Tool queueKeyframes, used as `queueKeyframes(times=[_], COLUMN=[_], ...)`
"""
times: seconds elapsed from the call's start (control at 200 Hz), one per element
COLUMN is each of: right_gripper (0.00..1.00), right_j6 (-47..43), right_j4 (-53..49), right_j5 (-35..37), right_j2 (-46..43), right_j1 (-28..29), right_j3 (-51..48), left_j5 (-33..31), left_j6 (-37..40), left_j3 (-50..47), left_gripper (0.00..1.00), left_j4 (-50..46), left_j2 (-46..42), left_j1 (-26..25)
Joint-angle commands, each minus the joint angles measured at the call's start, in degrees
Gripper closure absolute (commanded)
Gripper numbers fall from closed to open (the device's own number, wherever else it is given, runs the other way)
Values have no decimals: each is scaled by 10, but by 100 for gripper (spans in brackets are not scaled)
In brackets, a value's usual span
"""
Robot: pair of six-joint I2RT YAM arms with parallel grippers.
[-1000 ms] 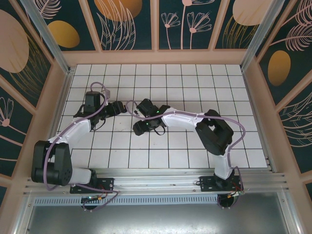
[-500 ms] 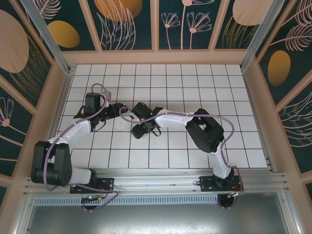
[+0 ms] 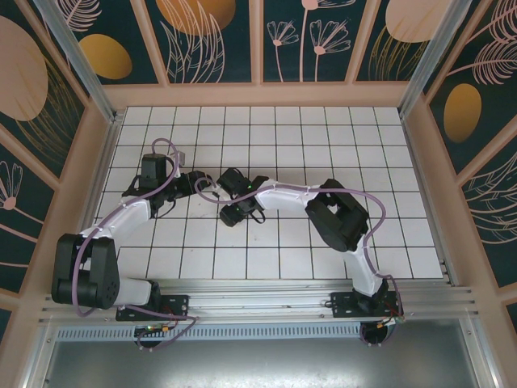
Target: Insert wireless bluetooth earbuds into charging case
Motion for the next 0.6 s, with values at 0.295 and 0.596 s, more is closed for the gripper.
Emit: queueKeyframes(times=[0.295, 0.596], right_gripper=[55, 55], right_j6=[-22, -71], right_j4=[84, 155], right_j5=[10, 6], right_j2=[-148, -318], right_j1=[-23, -24], right_j3=[-122, -196], left_j5=[139, 279], left_j6=[2, -36], left_j3=[-22, -14], left_gripper=[42, 41], left_j4=[71, 156], left_j2=[-64, -114], left_j1=[0, -3])
